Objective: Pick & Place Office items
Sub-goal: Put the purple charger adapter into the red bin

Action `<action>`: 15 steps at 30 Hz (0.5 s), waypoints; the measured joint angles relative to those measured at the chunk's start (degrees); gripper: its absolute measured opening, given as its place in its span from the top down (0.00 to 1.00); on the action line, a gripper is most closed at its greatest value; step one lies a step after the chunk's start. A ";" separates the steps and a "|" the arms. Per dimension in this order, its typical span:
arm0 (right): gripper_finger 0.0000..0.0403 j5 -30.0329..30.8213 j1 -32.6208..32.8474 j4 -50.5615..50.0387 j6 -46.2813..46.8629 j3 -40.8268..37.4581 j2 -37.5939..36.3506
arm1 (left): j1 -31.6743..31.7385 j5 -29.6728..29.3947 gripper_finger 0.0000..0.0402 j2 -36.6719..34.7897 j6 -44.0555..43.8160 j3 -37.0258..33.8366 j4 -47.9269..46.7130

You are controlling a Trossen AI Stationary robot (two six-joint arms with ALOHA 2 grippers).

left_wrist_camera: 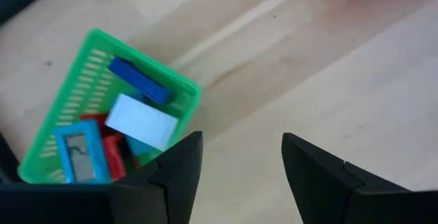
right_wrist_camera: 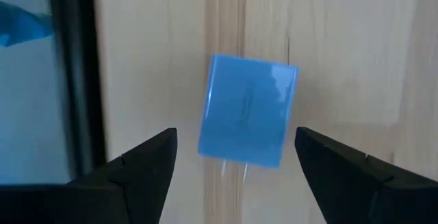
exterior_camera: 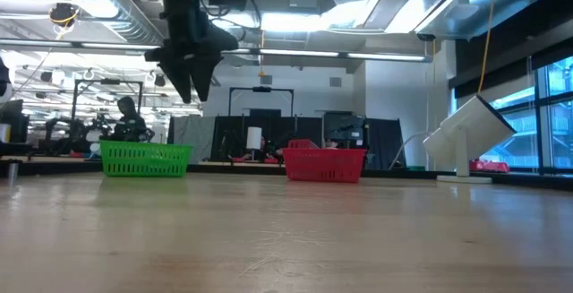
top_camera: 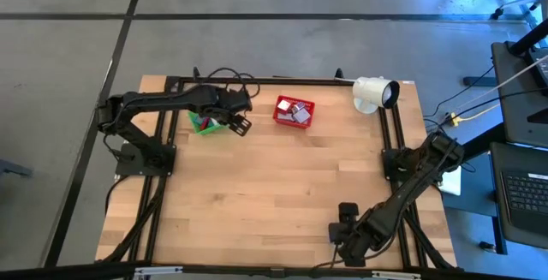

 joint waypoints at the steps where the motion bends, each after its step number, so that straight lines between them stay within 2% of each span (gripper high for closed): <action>1: 0.26 0.76 0.20 0.36 -0.06 0.00 0.77 | -0.77 -0.02 0.51 0.00 -0.84 0.00 0.01; 7: 0.26 6.99 1.62 2.83 0.81 0.00 4.21 | -4.84 0.00 0.51 0.00 -4.20 0.00 0.06; 12: 0.26 7.18 2.28 4.02 1.53 -0.02 4.94 | -7.34 -0.08 0.51 0.00 -4.80 0.00 0.17; 15: 0.30 7.16 2.32 4.50 3.22 -0.02 4.94 | -8.27 -0.33 0.51 0.00 -4.90 0.00 0.21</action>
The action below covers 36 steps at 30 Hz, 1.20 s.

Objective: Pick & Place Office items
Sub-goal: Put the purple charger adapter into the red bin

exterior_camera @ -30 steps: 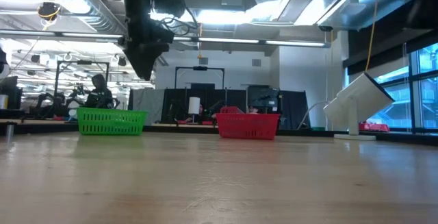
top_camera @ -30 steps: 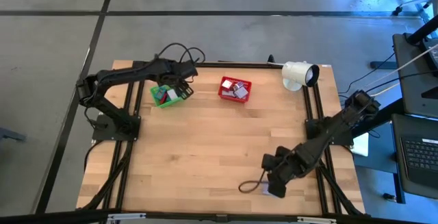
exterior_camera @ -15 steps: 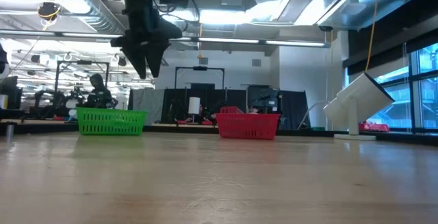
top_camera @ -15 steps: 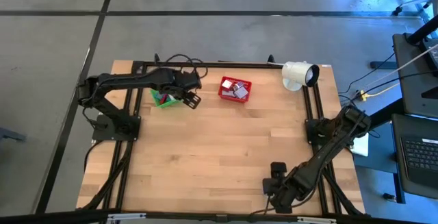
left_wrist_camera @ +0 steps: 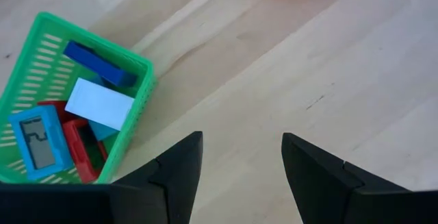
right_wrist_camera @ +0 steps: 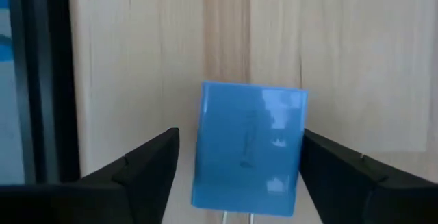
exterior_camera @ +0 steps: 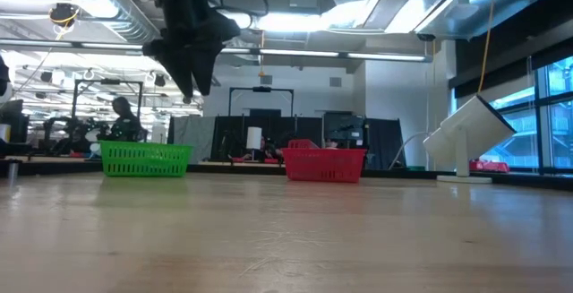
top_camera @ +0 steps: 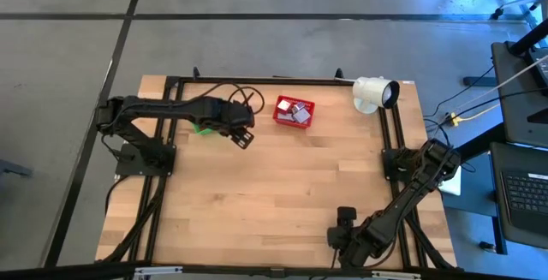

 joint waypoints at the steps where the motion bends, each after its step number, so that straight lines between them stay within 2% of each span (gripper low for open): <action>1: 0.32 -0.02 -0.01 -0.04 0.63 0.00 0.00 | -0.26 -0.23 0.51 0.00 -0.01 0.00 0.00; 6: 0.48 -1.48 -0.42 -0.02 2.92 0.04 -0.02 | -1.23 -0.57 0.51 0.00 0.02 0.00 0.00; 15: 0.48 -3.25 -3.49 -0.31 14.46 0.09 -0.49 | -1.47 -3.19 0.51 -0.02 -0.58 0.00 -0.02; 21: 0.48 -2.12 -8.08 -4.05 15.71 -0.02 -2.50 | -2.16 -5.12 0.51 -0.02 -0.47 0.02 -0.02; 28: 0.48 5.81 -15.39 -9.60 10.21 -0.02 -5.26 | -3.53 -4.98 0.51 -0.02 1.09 0.02 -0.04; 33: 0.48 12.07 -22.93 -10.13 2.00 -0.02 -6.12 | -4.49 -4.96 0.51 -0.02 1.33 0.02 -0.04; 36: 0.48 12.84 -28.62 -9.35 -4.14 -0.02 -6.12 | -5.08 -5.01 0.51 -0.02 2.67 0.02 -0.04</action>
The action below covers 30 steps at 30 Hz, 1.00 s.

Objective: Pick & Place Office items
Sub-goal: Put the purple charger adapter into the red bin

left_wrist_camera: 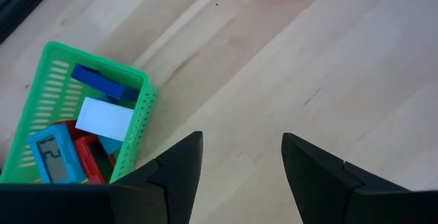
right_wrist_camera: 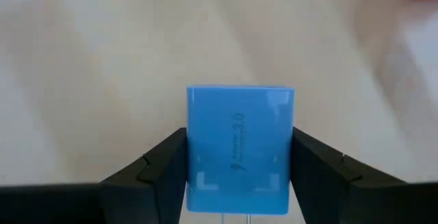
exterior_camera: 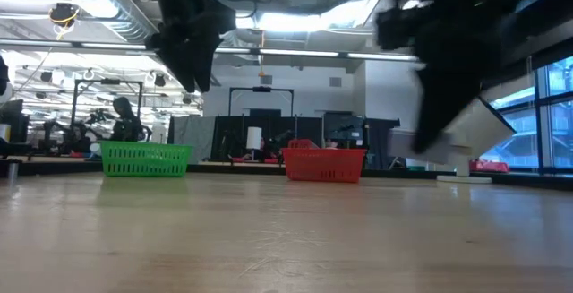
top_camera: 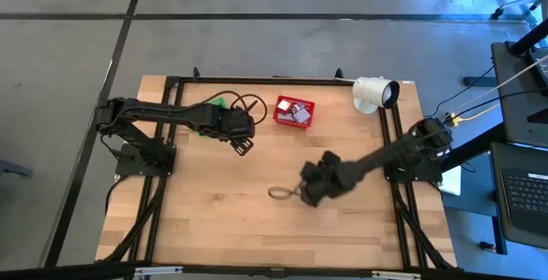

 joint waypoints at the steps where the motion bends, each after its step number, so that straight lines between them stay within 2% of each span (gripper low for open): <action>1: 0.48 0.00 -2.16 0.97 -1.88 0.00 0.00 | -0.07 0.00 0.51 0.00 0.55 0.00 -0.01; 6: 0.48 -1.24 -12.75 11.61 -10.61 0.00 0.00 | -0.41 -0.96 0.51 -0.07 3.39 0.00 -0.60; 13: 0.48 -7.30 -22.81 34.98 -18.77 0.00 -0.80 | -0.39 -5.78 0.51 -2.72 6.10 0.00 -6.30; 17: 0.48 -8.40 -25.06 48.79 -22.93 0.05 -2.76 | -0.27 -10.78 0.51 -4.91 6.12 0.00 -10.88; 23: 0.48 -6.15 -26.67 64.83 -30.11 0.07 -6.64 | 0.08 -21.00 0.51 -7.45 6.09 0.02 -14.48; 27: 0.48 -7.38 -27.37 69.33 -34.61 0.07 -10.07 | 1.72 -25.00 0.51 -8.07 5.96 0.02 -14.09; 30: 0.47 -11.54 -28.18 70.04 -37.48 0.05 -11.79 | 3.55 -27.97 0.51 -8.15 4.92 0.02 -13.49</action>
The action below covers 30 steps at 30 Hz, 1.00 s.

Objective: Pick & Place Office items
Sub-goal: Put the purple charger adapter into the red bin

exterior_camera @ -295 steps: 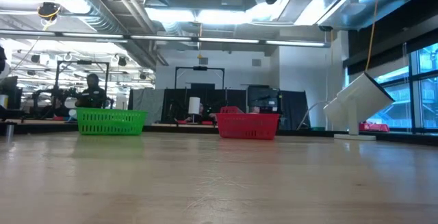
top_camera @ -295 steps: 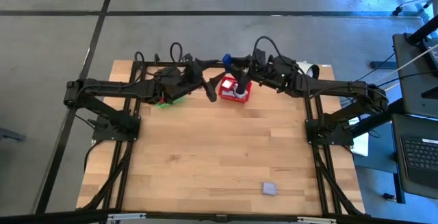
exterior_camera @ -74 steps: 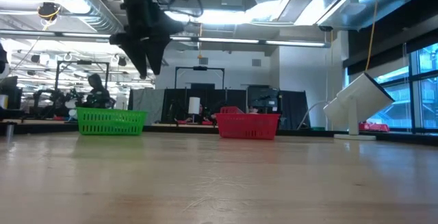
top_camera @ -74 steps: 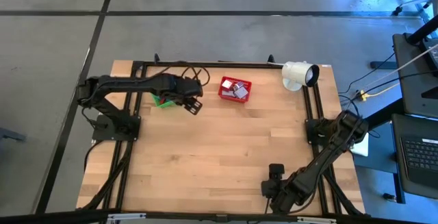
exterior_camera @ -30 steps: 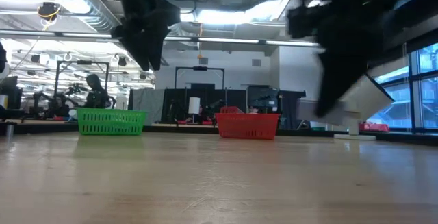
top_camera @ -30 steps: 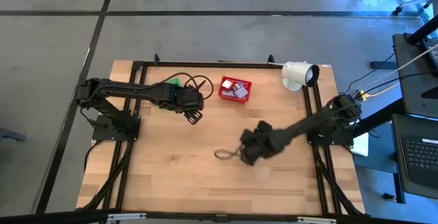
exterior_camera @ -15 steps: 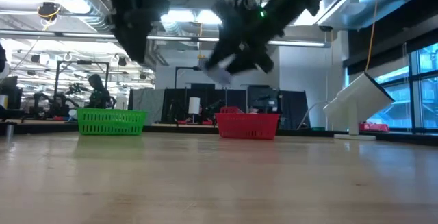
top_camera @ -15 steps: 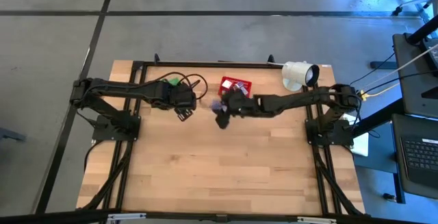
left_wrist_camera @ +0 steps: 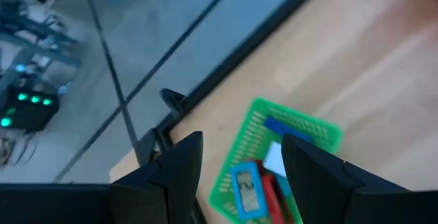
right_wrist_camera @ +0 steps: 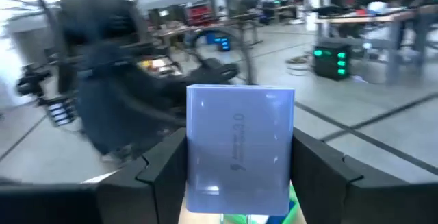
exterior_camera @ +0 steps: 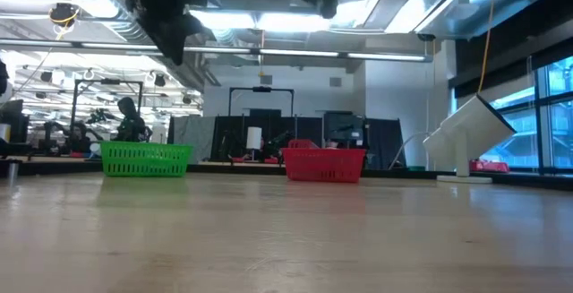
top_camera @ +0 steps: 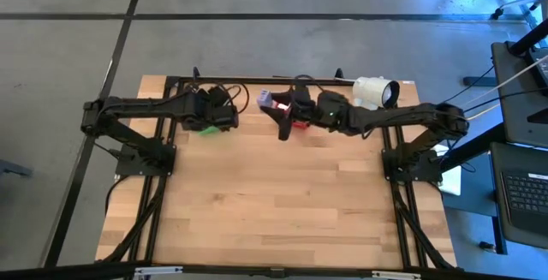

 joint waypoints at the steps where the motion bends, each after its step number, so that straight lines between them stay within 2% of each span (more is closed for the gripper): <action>1: 0.47 -1.56 -0.36 -0.10 -0.43 -0.01 -0.52 | 0.65 -0.63 0.51 0.00 -0.46 0.00 0.41; 9: 0.47 -16.45 -5.76 -0.51 -1.36 -0.01 -3.00 | 4.38 -1.69 0.51 0.00 -0.94 0.00 5.93; 13: 0.47 -20.36 -8.19 -1.42 -1.35 -0.01 -3.05 | 5.39 -2.06 0.51 0.00 -0.95 0.00 8.67; 17: 0.47 -20.39 -10.98 -6.11 -3.44 -0.01 -3.05 | 5.61 -1.30 0.51 0.00 -0.96 0.00 9.47; 22: 0.47 -20.32 -14.77 -17.24 -4.12 -0.01 -2.99 | 5.57 0.62 0.51 0.00 -2.09 0.00 9.49; 30: 0.47 -13.65 -18.55 -30.84 -5.84 -0.03 0.78 | 5.57 1.35 0.51 0.00 -6.87 0.00 9.49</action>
